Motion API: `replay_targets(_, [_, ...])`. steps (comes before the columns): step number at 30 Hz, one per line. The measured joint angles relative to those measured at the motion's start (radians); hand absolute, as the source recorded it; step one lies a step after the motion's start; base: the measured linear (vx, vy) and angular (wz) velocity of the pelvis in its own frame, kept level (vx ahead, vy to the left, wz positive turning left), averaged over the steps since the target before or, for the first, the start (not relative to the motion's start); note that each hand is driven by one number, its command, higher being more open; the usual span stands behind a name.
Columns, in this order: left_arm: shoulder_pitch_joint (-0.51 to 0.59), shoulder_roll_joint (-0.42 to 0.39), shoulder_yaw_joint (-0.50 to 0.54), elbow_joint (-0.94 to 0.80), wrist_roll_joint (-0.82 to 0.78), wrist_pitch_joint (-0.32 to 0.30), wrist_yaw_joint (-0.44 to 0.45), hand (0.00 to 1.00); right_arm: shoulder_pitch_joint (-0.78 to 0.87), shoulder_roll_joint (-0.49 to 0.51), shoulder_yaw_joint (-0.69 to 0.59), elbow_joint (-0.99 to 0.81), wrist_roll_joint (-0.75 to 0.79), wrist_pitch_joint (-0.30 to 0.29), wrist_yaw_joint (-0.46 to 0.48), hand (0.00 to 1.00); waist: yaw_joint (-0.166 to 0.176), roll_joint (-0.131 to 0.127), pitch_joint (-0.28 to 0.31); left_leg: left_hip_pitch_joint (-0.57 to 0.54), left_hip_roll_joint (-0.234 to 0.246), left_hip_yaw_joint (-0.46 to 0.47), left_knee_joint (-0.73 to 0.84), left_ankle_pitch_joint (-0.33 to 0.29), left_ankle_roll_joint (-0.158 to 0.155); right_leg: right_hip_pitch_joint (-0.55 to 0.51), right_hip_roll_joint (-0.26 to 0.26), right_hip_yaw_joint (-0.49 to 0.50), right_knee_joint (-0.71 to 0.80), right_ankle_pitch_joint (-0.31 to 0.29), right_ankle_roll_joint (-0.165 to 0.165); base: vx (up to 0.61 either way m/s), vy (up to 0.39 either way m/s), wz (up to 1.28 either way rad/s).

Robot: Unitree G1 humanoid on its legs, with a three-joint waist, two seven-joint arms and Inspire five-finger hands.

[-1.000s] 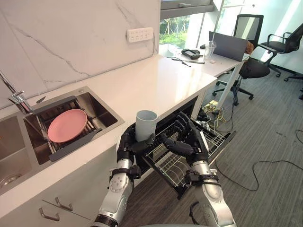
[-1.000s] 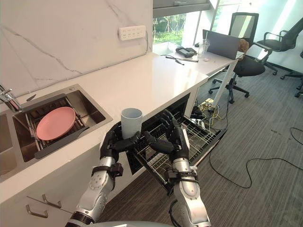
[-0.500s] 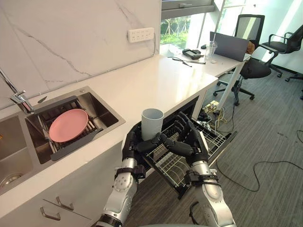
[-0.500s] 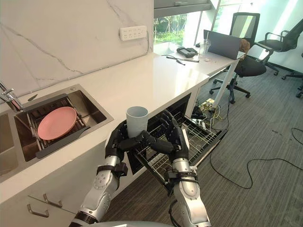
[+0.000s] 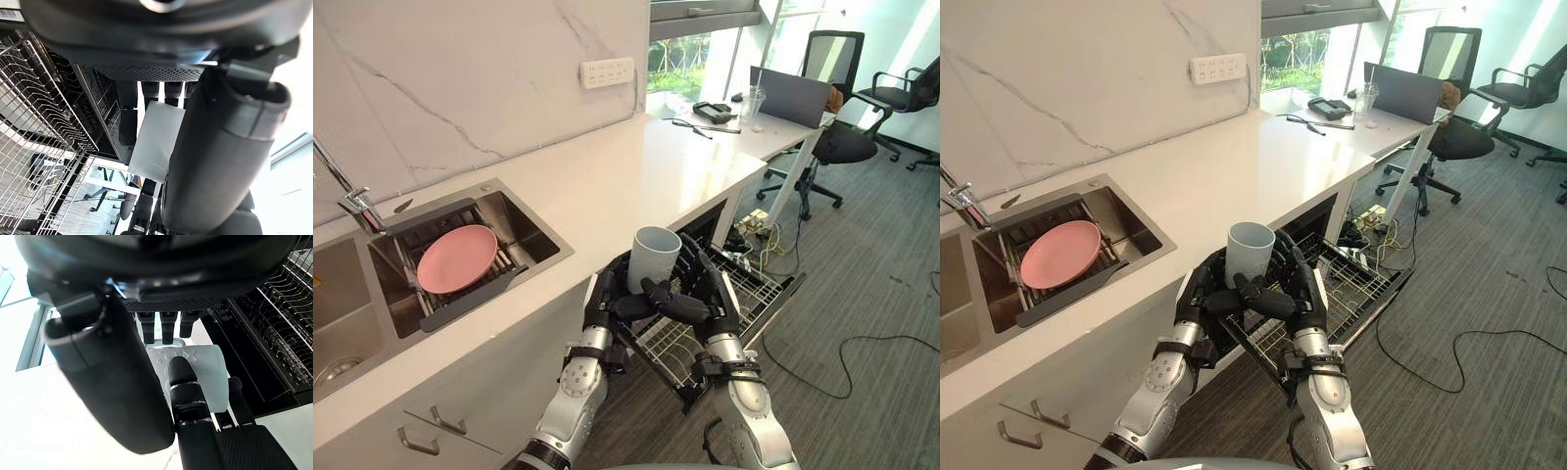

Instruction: Walk over to the sink, pick up the cup, carry it to the dishwasher, place the cup inside the dishwasher, then close the dishwasher door

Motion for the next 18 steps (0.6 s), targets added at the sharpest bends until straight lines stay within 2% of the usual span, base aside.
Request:
replay_targets(9, [-0.029, 0.016, -0.02, 0.0, -0.02, 0.0, 0.005, 0.3, -0.023, 0.0, 0.001, 0.0, 0.0, -0.005, -0.045, 0.9, 0.001, -0.001, 0.0, -0.008, 0.0, -0.006, 0.006, 0.0, 0.0, -0.001, 0.0, -0.005, 0.0, 0.0, -0.001, 0.0, -0.001, 0.01])
replay_targets(10, [-0.03, 0.016, -0.02, 0.0, -0.021, 0.0, 0.005, 0.3, -0.026, 0.0, 0.002, 0.0, 0.0, -0.005, -0.05, 0.3, 0.002, -0.001, 0.0, -0.008, 0.0, -0.007, 0.007, 0.0, 0.0, -0.001, 0.001, -0.006, 0.0, 0.0, -0.001, 0.0, 0.0, 0.0])
replay_targets(18, [-0.032, 0.032, -0.042, 0.0, -0.068, -0.003, 0.006, 0.3, -0.039, -0.006, -0.005, 0.007, 0.004, -0.004, -0.075, 0.3, 0.004, -0.002, 0.001, -0.016, 0.001, -0.011, 0.013, 0.0, 0.0, -0.004, 0.001, -0.01, 0.0, 0.001, -0.002, 0.0, 0.0, 0.0])
